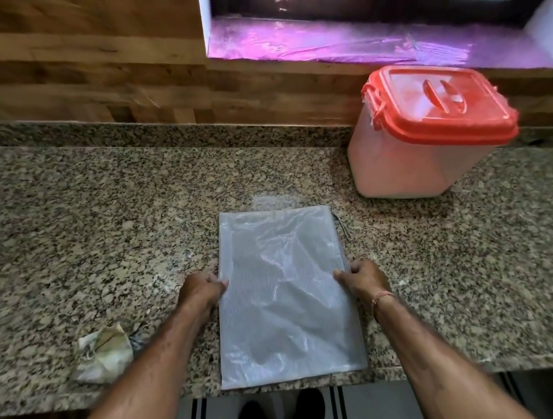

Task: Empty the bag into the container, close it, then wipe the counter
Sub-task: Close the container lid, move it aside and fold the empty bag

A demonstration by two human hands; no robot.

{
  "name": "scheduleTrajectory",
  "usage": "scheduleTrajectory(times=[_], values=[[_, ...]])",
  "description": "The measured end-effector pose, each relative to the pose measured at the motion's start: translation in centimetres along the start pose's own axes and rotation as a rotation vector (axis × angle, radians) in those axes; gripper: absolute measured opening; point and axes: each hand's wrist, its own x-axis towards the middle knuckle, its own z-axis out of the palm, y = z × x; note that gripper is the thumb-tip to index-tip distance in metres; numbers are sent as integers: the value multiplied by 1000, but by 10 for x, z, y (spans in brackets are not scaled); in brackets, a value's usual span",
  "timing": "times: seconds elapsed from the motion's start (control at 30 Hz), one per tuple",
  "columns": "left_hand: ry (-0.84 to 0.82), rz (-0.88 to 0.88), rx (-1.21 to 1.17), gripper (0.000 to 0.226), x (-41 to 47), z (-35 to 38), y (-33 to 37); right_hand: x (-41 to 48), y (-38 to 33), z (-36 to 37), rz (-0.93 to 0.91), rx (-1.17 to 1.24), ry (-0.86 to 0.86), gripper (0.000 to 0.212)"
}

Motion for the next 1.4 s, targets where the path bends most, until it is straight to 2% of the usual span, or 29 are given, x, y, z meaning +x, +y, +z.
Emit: scheduleTrajectory(times=[0.07,0.17,0.23,0.37,0.5,0.57,0.63,0.7,0.73,0.8,0.87,0.93,1.0,1.03,1.1,1.13,1.17,1.23,1.27,1.33,1.4], values=[[-2,-46,-90,27,3,3,-2,1,-2,-2,18,47,-12,28],[-1,-64,-259,18,3,-4,8,2,-22,-10,100,370,-104,20],[39,-1,-357,16,6,-15,27,-5,-48,-20,124,550,-161,16],[76,182,-476,21,2,-51,76,-11,-98,-40,17,726,-160,33],[139,320,-537,35,-12,-74,98,-7,-120,-43,-62,865,-159,19],[173,329,-512,40,-18,-72,91,-5,-114,-39,-75,848,-143,22],[179,275,-444,42,-22,-62,71,-3,-98,-29,-55,763,-110,17],[159,151,-342,38,-23,-51,38,-1,-73,-14,-31,591,-106,9],[126,80,-288,40,-21,-45,20,-2,-61,-6,-21,491,-108,10],[-39,-71,-179,48,-20,-37,-10,11,-27,9,-35,287,-93,26],[-141,-153,-18,43,-30,-33,-20,31,3,21,-53,146,-83,31],[-7,-64,268,61,-35,-29,-20,19,1,19,-47,50,-56,28],[213,235,553,97,-34,-25,-20,-1,-11,12,-63,-33,-53,26],[226,412,651,106,-35,-25,-17,-6,-15,11,-68,-59,-41,26],[77,619,810,106,-28,-22,-13,-8,-19,10,-111,-21,-9,21],[12,640,901,102,-24,-21,-11,-10,-22,11,-109,73,8,15],[-16,630,997,98,-21,-17,-11,-12,-23,12,-72,208,15,18],[15,620,1156,98,-21,-12,-9,-17,-23,17,24,480,-29,35],[40,624,1214,99,-23,-8,-7,-24,-22,22,59,569,-92,33],[93,639,1214,96,-30,0,-4,-39,-23,37,82,639,-235,21],[116,615,1101,83,-34,6,-3,-46,-21,56,53,631,-255,25]])
